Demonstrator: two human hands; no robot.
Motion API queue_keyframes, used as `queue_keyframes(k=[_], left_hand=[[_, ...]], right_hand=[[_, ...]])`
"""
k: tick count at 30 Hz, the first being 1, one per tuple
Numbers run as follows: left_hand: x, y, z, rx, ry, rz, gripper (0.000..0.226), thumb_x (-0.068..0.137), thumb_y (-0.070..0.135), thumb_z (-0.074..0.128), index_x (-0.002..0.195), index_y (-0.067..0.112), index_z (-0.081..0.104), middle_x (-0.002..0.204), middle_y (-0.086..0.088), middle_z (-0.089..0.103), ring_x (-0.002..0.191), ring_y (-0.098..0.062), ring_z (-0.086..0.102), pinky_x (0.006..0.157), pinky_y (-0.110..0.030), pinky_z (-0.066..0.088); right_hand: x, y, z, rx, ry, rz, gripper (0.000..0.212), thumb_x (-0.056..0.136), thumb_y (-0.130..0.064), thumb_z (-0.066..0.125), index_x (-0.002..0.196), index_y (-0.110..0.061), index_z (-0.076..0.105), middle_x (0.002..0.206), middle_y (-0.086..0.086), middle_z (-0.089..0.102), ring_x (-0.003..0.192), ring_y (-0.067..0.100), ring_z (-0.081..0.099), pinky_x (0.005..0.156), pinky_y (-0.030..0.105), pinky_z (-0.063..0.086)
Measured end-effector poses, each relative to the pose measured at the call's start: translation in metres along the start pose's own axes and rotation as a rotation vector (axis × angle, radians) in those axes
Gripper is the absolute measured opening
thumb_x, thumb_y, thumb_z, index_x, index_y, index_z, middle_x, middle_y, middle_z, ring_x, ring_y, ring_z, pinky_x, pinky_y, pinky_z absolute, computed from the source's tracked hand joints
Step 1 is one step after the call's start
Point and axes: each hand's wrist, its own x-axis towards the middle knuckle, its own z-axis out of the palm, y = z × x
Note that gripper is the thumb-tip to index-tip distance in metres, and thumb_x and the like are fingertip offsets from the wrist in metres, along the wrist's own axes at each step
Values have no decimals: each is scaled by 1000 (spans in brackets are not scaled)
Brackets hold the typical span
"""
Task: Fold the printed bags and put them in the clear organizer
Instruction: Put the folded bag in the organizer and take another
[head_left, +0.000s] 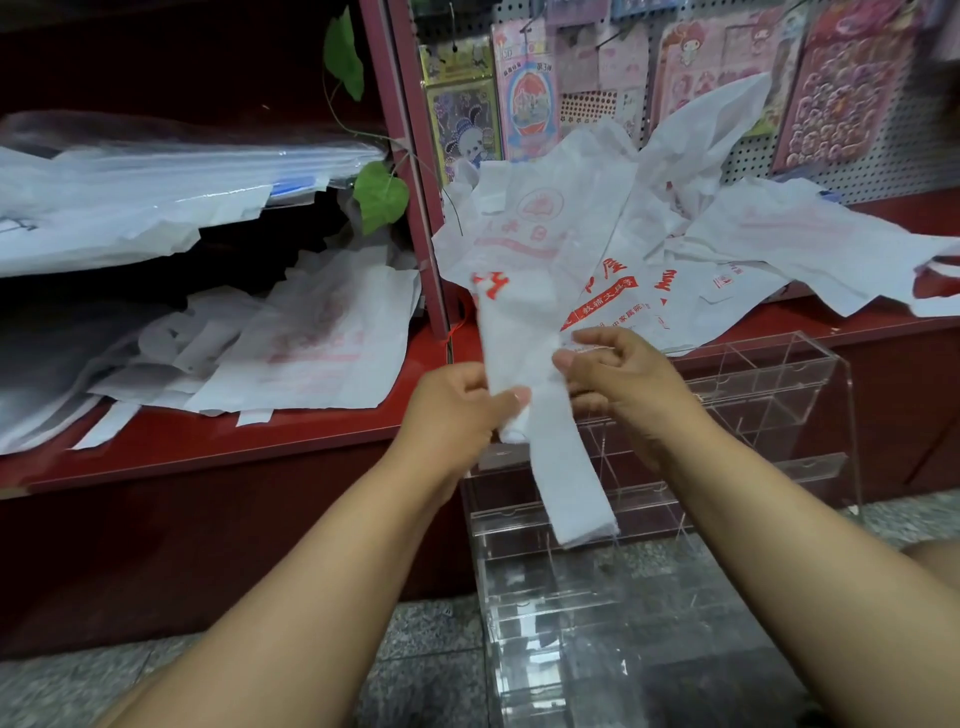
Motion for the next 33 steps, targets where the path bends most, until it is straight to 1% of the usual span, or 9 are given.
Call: queue_keyframes(k=[4, 8, 13, 16, 19, 23, 27, 31, 33], left_hand=[[5, 8, -13, -76, 63, 29, 13, 91, 2, 62, 95, 10, 71, 87, -4, 76, 73, -14, 71, 62, -24, 55], [5, 10, -15, -124, 61, 2, 16, 93, 5, 57, 100, 9, 71, 92, -5, 76, 75, -14, 71, 60, -23, 52], [2, 11, -12, -233, 22, -71, 15, 93, 4, 57, 101, 1, 70, 89, -11, 76, 75, -18, 71, 62, -25, 57], [2, 9, -11, -250, -19, -130, 12, 93, 2, 57, 96, -1, 68, 79, -11, 73, 64, -18, 66, 55, -21, 52], [3, 5, -10, -181, -57, -158, 16, 92, 5, 59, 103, -3, 69, 91, -16, 74, 73, -20, 67, 66, -22, 49], [2, 3, -8, -129, -78, -139, 17, 92, 3, 60, 107, 1, 68, 90, -8, 74, 64, -8, 68, 56, -16, 50], [3, 0, -7, -93, -45, -106, 18, 91, 1, 62, 108, 2, 68, 97, -8, 75, 76, -12, 70, 66, -19, 56], [3, -3, -4, -46, -37, -98, 15, 89, 3, 65, 104, 6, 70, 98, -10, 75, 83, -19, 70, 69, -23, 57], [3, -5, -3, -39, -41, -98, 14, 89, 3, 66, 102, 8, 70, 97, -9, 75, 81, -17, 70, 66, -22, 55]], right_hand=[[-6, 4, -2, -257, -299, 75, 39, 56, -35, 87, 82, -10, 72, 80, 11, 64, 63, 14, 50, 63, 25, 40], [-8, 9, 3, -349, -317, 25, 15, 73, -14, 80, 75, -2, 70, 62, 11, 56, 54, 14, 44, 56, 25, 36], [-9, 13, 6, -308, -293, 75, 16, 82, -8, 72, 82, 6, 66, 47, 10, 52, 35, 11, 39, 38, 18, 33], [-6, 18, 6, -208, -264, 103, 8, 85, -3, 68, 83, 5, 66, 55, 7, 62, 47, 15, 50, 46, 17, 43], [-3, 21, 4, -134, -249, 80, 4, 81, 2, 69, 80, -1, 71, 68, 9, 69, 62, 14, 62, 59, 16, 49], [-2, 20, 2, 60, -243, 157, 32, 83, 17, 46, 80, 0, 73, 82, 14, 73, 76, 19, 68, 69, 22, 55], [-4, 14, 5, 390, -189, 211, 35, 89, 1, 37, 72, 1, 68, 75, 13, 70, 72, 22, 65, 62, 27, 57], [-8, 12, 5, 276, -210, 141, 19, 92, -4, 53, 76, 0, 61, 50, -4, 62, 48, 3, 59, 56, 20, 52], [-7, 14, 7, 275, -195, 123, 7, 89, 3, 56, 86, 7, 61, 54, 1, 66, 47, 4, 61, 53, 16, 50]])
